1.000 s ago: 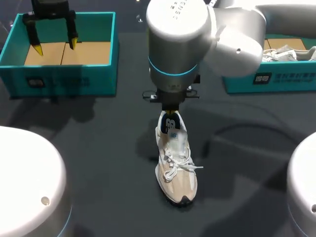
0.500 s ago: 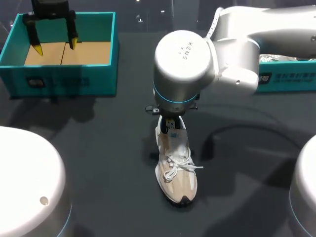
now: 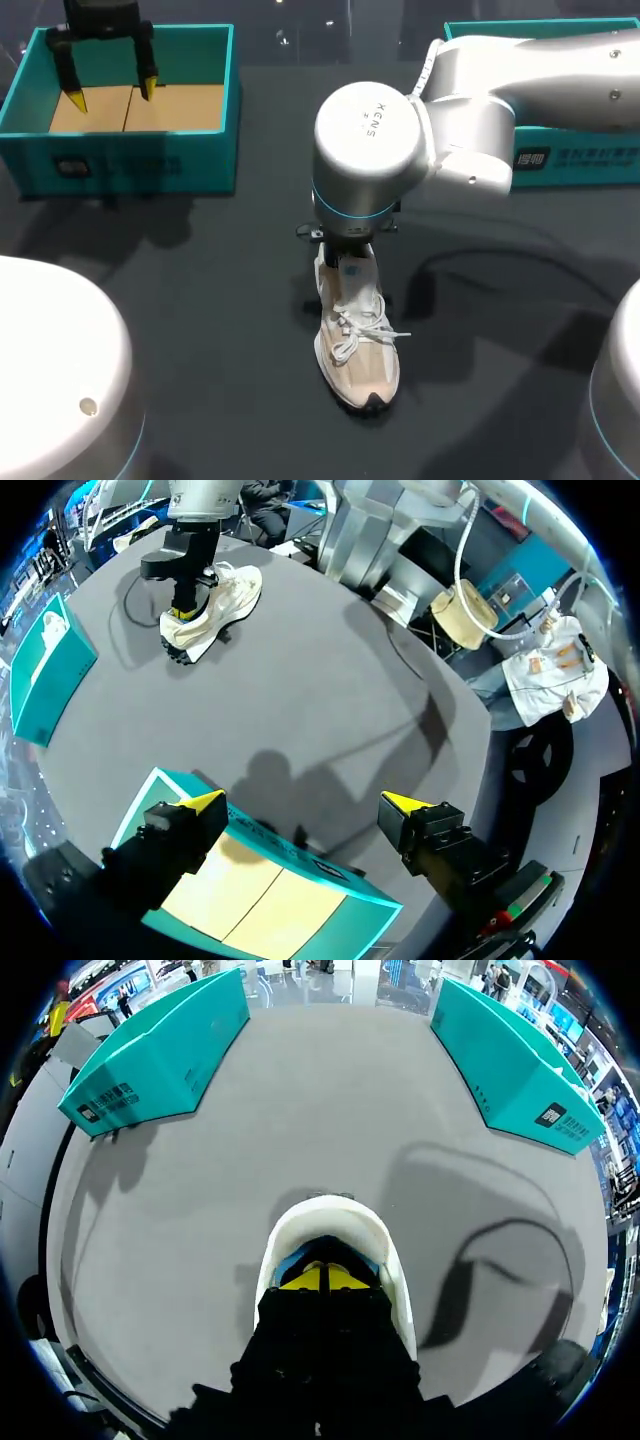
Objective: Take the shoe out of the shoebox, open the shoe tongue, remove and reinsert the insole, then place the shoe into the shoebox
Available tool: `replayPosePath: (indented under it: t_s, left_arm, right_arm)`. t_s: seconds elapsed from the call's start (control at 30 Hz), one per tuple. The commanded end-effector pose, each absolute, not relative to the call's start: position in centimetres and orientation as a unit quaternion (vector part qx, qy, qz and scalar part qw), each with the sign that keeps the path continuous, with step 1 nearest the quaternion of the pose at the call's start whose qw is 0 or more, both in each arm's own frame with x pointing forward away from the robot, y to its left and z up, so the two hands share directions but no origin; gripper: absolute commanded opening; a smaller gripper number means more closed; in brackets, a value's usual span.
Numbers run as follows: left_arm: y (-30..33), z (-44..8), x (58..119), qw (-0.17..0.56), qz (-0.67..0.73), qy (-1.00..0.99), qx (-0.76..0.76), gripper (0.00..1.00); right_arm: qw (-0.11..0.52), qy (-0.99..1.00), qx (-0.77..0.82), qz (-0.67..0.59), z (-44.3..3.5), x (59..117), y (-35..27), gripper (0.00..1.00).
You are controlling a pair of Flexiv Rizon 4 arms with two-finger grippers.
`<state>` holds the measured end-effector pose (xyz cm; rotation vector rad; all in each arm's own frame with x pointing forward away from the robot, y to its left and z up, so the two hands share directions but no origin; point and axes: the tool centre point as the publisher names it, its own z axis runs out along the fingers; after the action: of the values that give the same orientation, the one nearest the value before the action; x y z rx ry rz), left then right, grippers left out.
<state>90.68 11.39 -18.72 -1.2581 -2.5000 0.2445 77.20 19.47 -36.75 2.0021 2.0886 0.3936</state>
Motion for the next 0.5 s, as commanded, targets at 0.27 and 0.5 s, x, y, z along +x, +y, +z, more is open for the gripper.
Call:
replayPosePath:
  t_s: [0.27,0.5]
  left_arm:
    - [11.4,-18.7,90.6,0.165,0.085,-0.878,-0.442,1.0]
    - [11.4,-18.7,90.6,0.165,0.085,-0.878,-0.442,1.0]
  right_arm:
    - [0.143,0.697,0.691,0.127,-35.7,75.5,20.3,0.0]
    - [0.203,0.689,0.684,0.126,-32.4,74.5,20.8,0.0]
